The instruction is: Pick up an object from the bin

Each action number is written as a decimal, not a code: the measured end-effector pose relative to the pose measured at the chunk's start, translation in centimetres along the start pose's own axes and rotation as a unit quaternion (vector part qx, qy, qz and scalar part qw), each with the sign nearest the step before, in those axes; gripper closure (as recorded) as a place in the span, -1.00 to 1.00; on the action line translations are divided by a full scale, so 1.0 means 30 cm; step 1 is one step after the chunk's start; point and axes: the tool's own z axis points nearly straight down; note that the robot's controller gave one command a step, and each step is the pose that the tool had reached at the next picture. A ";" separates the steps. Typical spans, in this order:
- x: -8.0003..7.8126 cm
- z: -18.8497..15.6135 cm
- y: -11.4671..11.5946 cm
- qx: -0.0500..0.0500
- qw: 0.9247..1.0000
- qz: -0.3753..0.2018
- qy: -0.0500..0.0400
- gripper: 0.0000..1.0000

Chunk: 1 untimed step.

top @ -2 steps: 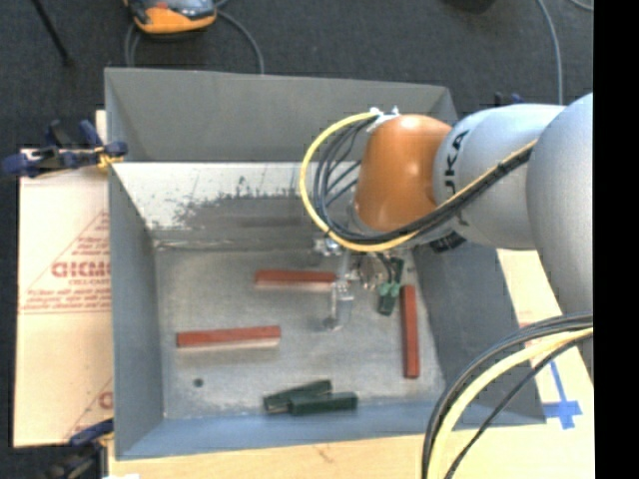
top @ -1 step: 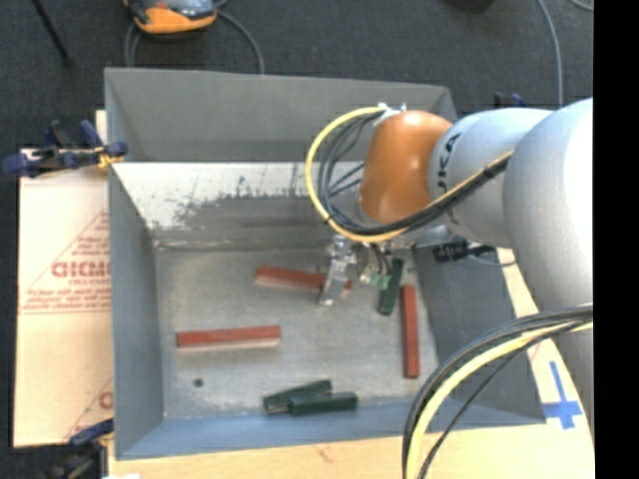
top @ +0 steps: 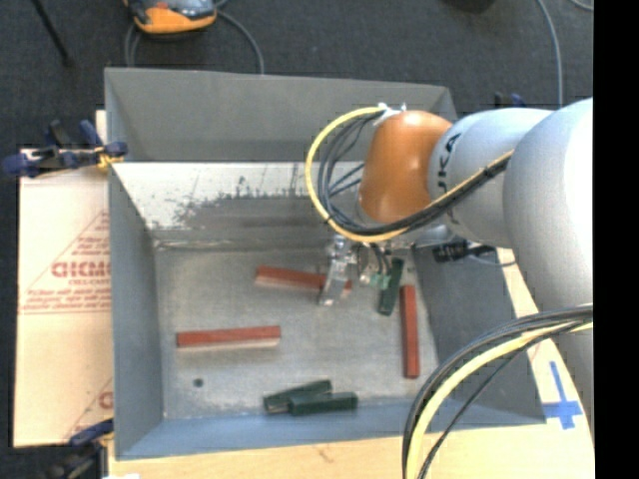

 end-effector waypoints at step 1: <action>0.007 -0.452 -0.030 0.001 1.000 -0.015 0.001 1.00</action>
Offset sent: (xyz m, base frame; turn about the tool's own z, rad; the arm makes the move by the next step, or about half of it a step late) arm 0.0000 0.0000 0.0000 0.0000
